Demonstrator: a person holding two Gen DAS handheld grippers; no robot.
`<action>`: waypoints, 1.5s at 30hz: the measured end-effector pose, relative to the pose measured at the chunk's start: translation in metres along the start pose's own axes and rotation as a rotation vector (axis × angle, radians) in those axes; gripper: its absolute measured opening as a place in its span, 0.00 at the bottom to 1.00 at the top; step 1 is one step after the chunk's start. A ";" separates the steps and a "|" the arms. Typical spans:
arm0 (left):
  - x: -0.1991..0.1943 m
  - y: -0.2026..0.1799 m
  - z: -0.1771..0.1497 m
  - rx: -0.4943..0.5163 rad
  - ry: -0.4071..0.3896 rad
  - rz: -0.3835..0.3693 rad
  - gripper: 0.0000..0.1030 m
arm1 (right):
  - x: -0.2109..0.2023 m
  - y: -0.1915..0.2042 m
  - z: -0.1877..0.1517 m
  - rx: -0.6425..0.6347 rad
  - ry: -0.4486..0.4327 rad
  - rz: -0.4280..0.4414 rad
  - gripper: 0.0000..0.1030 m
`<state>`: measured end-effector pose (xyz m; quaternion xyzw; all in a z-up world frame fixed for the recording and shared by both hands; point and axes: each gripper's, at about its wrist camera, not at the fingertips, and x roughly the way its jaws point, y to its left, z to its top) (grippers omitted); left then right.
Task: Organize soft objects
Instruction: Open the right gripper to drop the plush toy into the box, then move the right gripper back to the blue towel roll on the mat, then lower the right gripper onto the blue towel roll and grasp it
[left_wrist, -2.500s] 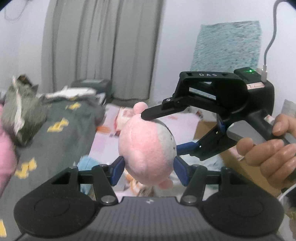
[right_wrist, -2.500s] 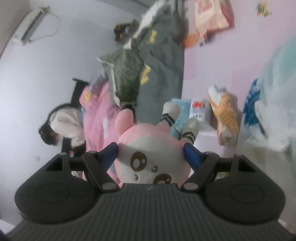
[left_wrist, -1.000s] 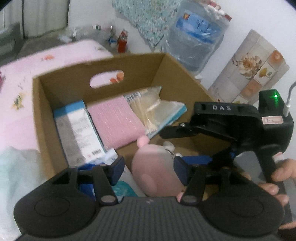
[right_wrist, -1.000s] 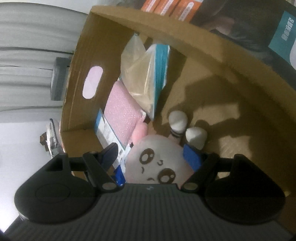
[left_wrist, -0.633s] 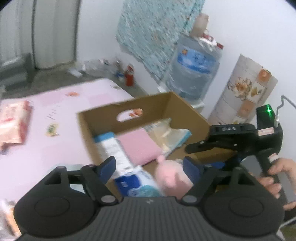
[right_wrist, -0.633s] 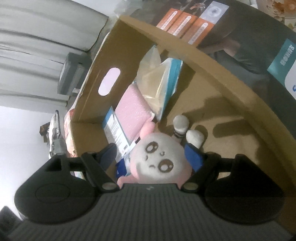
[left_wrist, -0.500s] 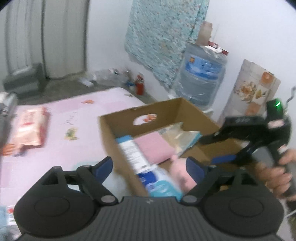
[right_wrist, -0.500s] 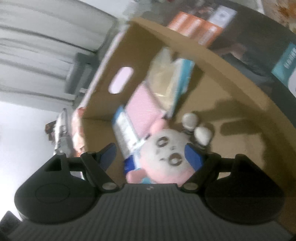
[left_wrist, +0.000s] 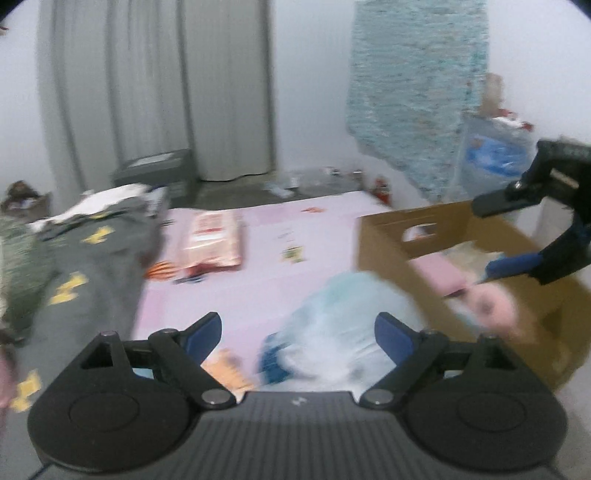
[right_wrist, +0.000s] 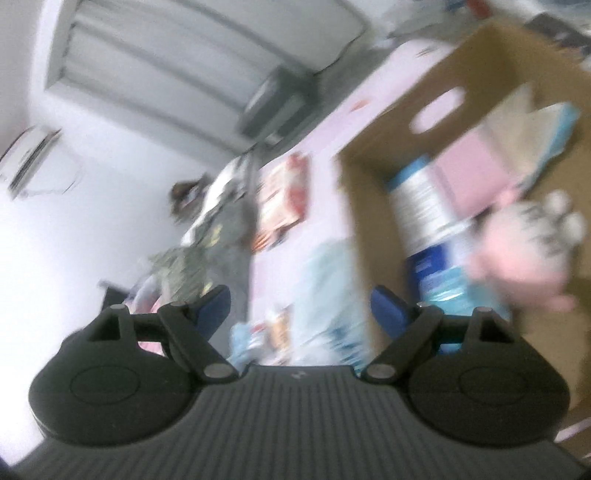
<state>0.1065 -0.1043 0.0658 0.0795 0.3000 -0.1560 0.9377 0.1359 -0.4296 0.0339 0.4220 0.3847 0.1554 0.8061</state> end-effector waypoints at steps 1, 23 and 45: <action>-0.003 0.008 -0.004 -0.005 0.003 0.023 0.88 | 0.011 0.010 -0.006 -0.012 0.018 0.015 0.82; -0.016 0.130 -0.088 -0.140 0.083 0.297 0.87 | 0.257 0.128 -0.111 -0.037 0.478 0.112 0.82; 0.058 0.163 -0.098 -0.219 0.244 0.244 0.48 | 0.402 0.116 -0.136 0.054 0.567 -0.068 0.67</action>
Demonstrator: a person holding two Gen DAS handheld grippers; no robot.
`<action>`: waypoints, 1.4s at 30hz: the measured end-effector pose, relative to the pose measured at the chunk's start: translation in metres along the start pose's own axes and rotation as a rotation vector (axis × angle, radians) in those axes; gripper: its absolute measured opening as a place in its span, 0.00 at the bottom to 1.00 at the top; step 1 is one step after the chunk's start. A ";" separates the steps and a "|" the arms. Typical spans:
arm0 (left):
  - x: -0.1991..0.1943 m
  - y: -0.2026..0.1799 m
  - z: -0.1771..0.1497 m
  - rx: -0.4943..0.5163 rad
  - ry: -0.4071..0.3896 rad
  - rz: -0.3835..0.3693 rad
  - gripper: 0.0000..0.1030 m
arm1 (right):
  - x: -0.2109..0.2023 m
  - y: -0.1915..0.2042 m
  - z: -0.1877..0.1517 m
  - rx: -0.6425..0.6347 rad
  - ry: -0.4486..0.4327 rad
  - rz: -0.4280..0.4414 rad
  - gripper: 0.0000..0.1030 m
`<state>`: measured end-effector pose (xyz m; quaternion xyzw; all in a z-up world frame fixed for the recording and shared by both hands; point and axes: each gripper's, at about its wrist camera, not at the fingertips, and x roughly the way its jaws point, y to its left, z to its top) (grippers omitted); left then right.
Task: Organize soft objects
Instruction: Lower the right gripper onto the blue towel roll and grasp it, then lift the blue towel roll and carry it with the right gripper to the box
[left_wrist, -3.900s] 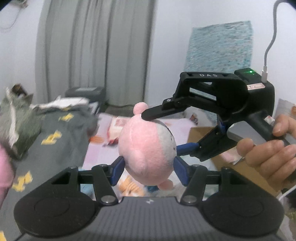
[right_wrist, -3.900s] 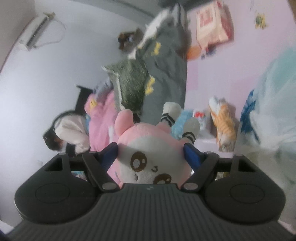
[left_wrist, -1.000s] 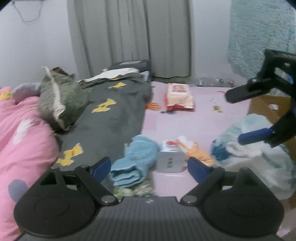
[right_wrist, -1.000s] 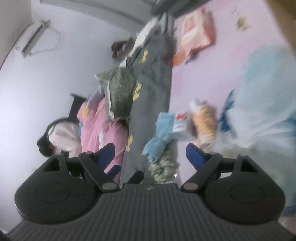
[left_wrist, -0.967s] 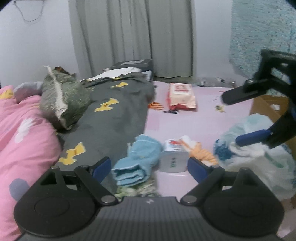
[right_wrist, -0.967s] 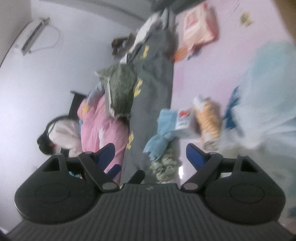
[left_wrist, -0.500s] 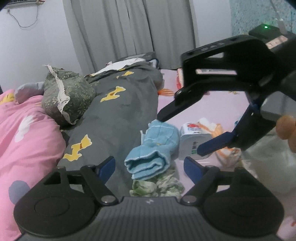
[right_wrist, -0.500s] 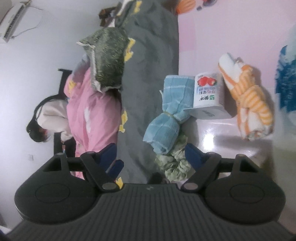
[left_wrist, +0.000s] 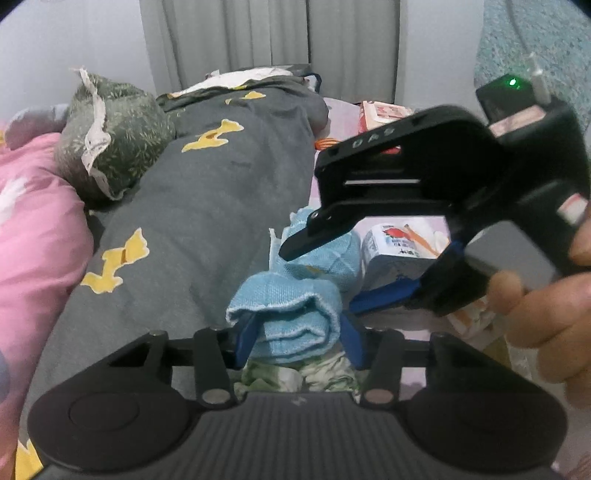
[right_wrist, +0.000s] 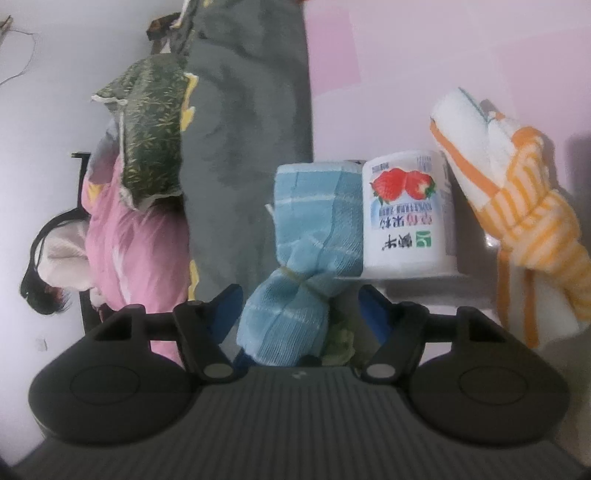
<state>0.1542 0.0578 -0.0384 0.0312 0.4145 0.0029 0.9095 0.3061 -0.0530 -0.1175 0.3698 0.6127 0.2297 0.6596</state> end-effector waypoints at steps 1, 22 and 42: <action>0.000 0.000 0.000 -0.004 0.005 -0.004 0.48 | 0.004 -0.001 0.001 0.009 0.006 -0.001 0.66; -0.032 0.034 0.018 -0.189 -0.012 -0.206 0.77 | -0.009 -0.010 0.002 -0.072 0.048 0.068 0.29; -0.007 0.019 0.008 -0.149 0.108 -0.285 0.70 | -0.036 -0.003 -0.008 -0.207 0.117 0.122 0.23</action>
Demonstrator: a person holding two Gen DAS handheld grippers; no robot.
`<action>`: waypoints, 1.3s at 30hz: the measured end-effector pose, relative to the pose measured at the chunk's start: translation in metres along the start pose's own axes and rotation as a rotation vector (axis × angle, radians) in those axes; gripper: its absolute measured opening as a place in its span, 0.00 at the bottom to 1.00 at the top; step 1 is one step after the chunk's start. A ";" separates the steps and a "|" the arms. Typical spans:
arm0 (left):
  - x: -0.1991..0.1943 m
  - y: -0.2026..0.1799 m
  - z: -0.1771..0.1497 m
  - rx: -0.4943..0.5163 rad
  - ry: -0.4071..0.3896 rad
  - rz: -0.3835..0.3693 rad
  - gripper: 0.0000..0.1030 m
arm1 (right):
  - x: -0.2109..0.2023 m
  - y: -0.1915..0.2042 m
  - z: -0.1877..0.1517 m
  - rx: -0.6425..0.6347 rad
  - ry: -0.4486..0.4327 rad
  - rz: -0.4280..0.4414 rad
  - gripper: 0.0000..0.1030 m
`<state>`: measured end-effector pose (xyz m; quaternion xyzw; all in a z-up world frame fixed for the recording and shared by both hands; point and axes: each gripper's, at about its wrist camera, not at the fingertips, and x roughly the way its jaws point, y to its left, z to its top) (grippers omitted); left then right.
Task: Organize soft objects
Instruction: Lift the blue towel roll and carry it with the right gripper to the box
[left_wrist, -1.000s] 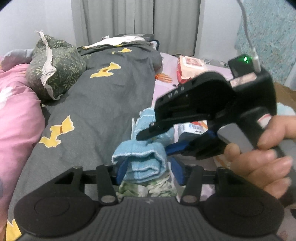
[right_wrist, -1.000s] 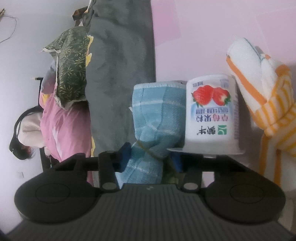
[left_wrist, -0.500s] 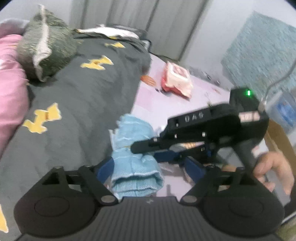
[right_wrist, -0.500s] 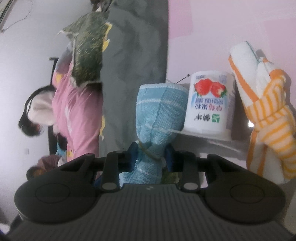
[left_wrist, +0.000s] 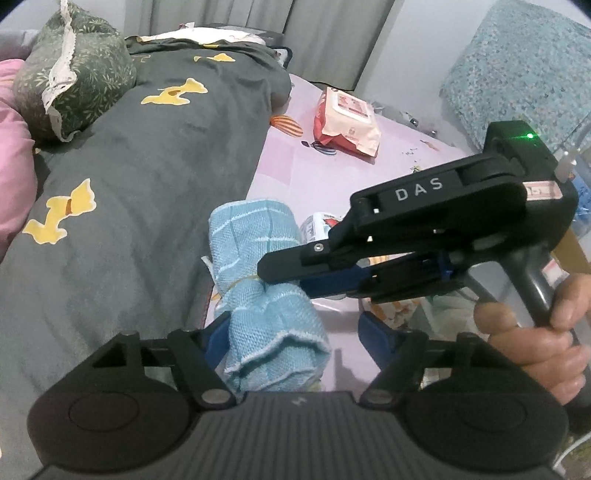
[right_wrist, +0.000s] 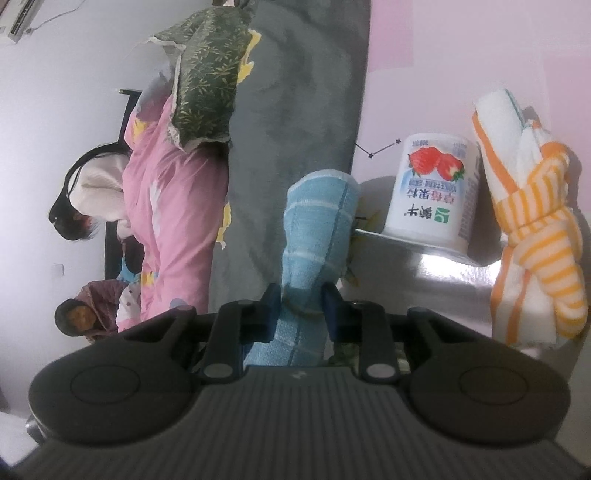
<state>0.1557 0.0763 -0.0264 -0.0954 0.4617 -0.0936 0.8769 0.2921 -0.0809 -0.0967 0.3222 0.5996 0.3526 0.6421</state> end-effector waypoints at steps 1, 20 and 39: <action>-0.001 -0.001 -0.001 0.001 -0.002 0.000 0.69 | -0.001 0.001 0.000 -0.005 -0.004 -0.001 0.23; -0.064 -0.037 -0.006 0.069 -0.135 -0.013 0.66 | -0.050 0.044 -0.031 -0.099 -0.087 0.057 0.22; -0.097 -0.162 -0.010 0.305 -0.196 -0.230 0.66 | -0.220 0.041 -0.103 -0.139 -0.365 0.054 0.21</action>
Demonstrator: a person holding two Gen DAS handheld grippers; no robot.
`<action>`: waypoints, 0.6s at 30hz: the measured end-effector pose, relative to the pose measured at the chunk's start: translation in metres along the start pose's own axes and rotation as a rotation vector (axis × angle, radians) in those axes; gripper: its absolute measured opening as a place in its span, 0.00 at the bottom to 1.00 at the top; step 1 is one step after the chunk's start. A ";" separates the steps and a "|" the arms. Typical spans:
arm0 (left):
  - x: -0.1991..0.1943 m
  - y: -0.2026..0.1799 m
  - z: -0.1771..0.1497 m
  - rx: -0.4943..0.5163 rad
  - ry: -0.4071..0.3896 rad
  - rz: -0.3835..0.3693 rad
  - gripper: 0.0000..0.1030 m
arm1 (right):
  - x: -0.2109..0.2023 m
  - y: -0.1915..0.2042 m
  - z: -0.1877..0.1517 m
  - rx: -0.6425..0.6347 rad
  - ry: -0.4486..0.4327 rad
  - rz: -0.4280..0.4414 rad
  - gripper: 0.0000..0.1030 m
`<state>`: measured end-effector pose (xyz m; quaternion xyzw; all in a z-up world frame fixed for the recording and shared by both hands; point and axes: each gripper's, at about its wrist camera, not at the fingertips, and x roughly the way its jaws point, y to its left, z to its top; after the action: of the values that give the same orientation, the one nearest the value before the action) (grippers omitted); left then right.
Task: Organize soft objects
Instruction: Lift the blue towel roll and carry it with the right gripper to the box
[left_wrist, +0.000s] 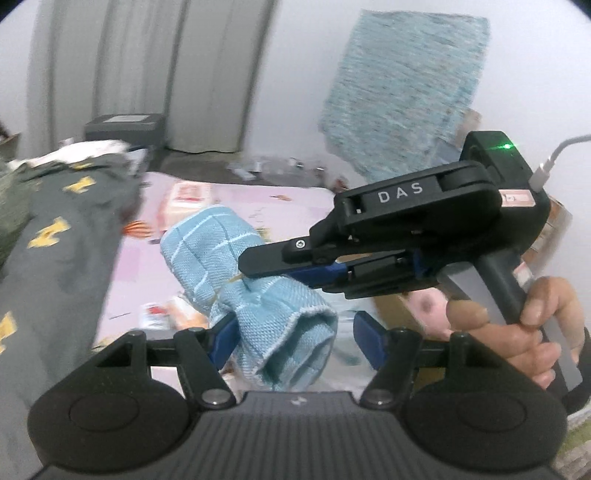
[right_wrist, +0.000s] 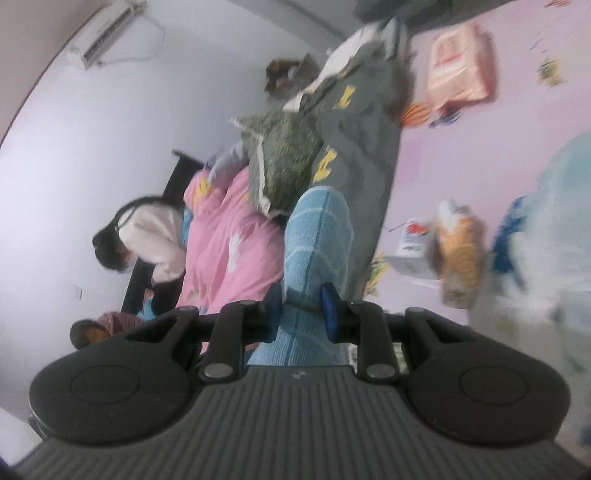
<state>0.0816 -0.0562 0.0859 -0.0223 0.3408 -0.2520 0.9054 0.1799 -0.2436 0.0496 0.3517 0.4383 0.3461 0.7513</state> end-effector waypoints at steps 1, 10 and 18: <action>0.004 -0.009 0.002 0.015 0.007 -0.012 0.66 | -0.013 -0.005 -0.002 0.005 -0.020 -0.004 0.21; 0.053 -0.102 0.020 0.172 0.059 -0.180 0.66 | -0.135 -0.056 -0.026 0.084 -0.225 -0.038 0.20; 0.129 -0.179 0.032 0.251 0.139 -0.333 0.66 | -0.242 -0.118 -0.040 0.187 -0.387 -0.166 0.20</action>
<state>0.1050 -0.2776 0.0700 0.0520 0.3600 -0.4392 0.8214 0.0773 -0.4958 0.0375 0.4423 0.3435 0.1670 0.8115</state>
